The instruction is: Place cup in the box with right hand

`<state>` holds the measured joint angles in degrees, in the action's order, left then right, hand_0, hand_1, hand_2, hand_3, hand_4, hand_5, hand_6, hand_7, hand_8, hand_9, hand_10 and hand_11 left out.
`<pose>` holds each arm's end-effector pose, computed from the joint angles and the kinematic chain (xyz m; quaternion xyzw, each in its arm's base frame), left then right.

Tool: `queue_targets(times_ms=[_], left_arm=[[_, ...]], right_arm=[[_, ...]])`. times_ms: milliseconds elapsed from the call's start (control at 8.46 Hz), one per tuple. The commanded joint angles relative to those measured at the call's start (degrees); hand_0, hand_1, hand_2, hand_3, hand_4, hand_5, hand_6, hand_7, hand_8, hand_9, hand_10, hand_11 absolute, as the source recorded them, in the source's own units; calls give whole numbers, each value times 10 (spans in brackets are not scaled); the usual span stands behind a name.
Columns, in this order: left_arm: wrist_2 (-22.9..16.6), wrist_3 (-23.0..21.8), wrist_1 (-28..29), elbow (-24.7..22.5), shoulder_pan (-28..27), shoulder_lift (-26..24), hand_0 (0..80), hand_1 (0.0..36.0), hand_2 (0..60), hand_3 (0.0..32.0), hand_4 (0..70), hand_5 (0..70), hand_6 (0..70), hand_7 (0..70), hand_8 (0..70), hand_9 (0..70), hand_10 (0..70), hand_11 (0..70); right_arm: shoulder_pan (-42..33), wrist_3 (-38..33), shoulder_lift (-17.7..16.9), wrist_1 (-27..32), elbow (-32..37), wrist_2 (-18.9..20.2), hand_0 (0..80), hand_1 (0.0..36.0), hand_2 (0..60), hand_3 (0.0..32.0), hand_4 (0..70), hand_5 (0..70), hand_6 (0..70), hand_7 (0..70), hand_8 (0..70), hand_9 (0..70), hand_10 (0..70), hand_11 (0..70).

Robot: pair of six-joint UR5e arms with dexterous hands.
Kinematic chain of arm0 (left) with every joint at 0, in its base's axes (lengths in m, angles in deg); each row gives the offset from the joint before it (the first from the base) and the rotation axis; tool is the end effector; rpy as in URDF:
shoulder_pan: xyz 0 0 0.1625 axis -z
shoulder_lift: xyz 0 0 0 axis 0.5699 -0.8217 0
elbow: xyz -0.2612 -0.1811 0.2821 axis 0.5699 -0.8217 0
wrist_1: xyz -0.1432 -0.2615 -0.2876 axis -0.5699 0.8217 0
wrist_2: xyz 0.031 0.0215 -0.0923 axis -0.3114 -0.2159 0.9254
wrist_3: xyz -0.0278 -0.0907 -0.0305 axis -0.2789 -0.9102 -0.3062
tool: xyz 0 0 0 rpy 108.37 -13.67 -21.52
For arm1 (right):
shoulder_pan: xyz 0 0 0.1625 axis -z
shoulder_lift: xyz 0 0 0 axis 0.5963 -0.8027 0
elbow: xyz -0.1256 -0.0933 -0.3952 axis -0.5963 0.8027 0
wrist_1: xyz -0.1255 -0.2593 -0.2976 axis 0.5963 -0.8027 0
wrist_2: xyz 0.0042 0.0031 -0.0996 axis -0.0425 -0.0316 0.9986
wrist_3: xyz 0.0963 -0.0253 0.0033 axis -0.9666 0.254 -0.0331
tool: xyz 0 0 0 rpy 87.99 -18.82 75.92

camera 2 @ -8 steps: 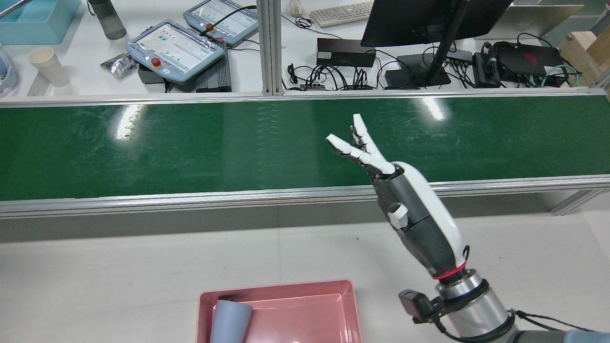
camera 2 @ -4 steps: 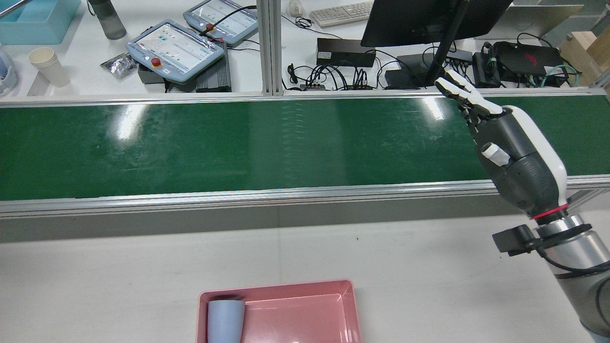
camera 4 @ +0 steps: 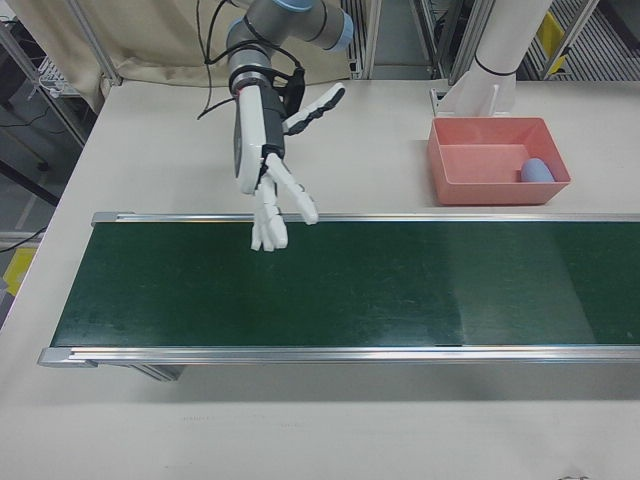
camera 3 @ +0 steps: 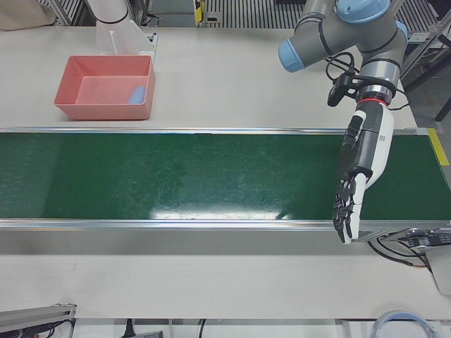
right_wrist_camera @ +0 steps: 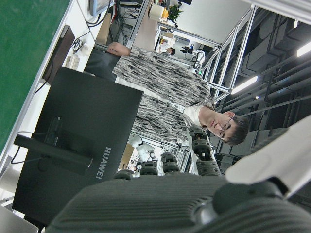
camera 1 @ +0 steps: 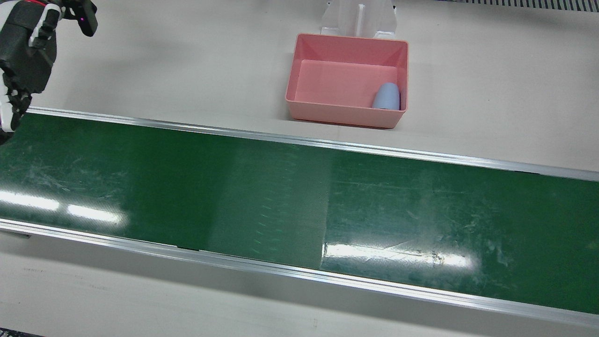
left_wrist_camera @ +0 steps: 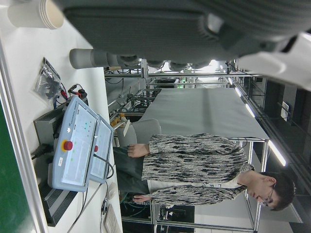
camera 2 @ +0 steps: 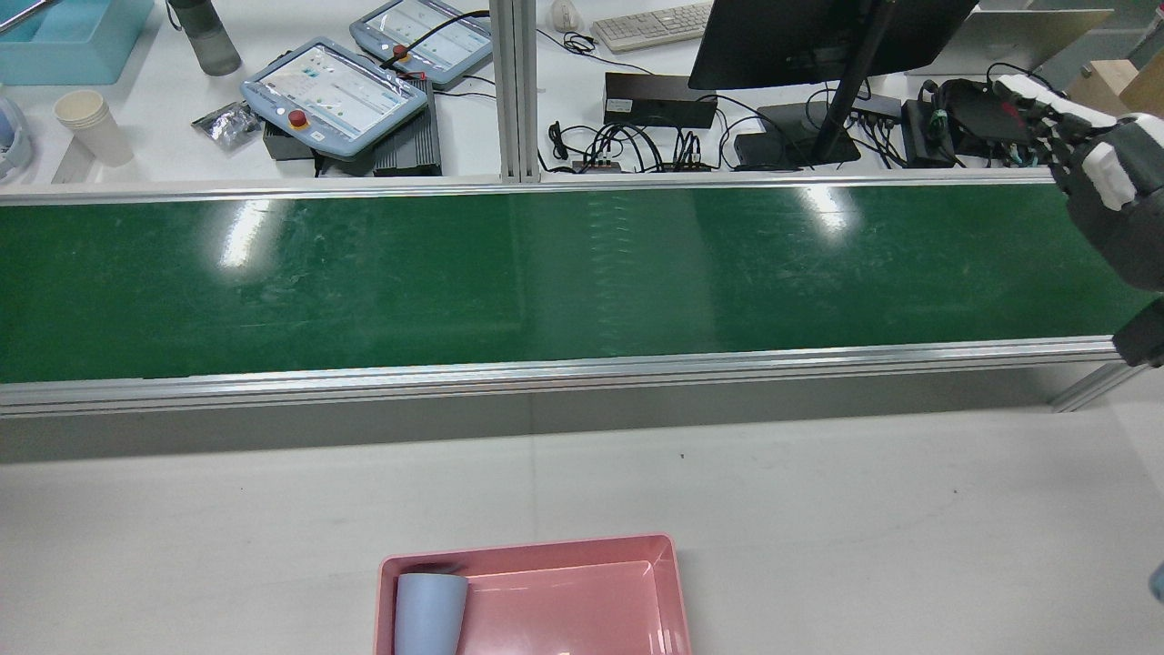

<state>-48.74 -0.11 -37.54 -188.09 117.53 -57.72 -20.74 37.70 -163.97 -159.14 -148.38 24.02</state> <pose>-0.0417 -0.5572 0.5454 -0.1155 0.7332 -0.6578 0.1276 -0.0579 -0.4221 0.4534 0.0803 -0.7469 0.6474 0.1290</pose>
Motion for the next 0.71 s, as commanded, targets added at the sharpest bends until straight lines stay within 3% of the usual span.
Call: queue_targets(times_ms=[0,118,236,355,591], left_arm=[[0,0,0,-1,0,0,0,0,0,0,0,0,0,0,0,0,0,0],[0,0,0,-1,0,0,0,0,0,0,0,0,0,0,0,0,0,0],[0,0,0,-1,0,0,0,0,0,0,0,0,0,0,0,0,0,0],[0,0,0,-1,0,0,0,0,0,0,0,0,0,0,0,0,0,0],[0,0,0,-1,0,0,0,0,0,0,0,0,0,0,0,0,0,0]], right_arm=[[-186,-71,-4,168,189,192,116,0,0,0,0,7,49,198,45,118,14,23],[-208,-96,-14,220,234,196,101,0,0,0,0,4,59,254,54,139,13,20],[-240,-101,-44,236,240,196,101,0,0,0,0,3,70,315,63,161,11,17],[-268,-101,-53,239,261,196,101,0,0,0,0,2,74,340,66,168,9,13],[-273,-101,-54,266,284,203,127,0,0,0,0,3,72,326,63,161,4,7]])
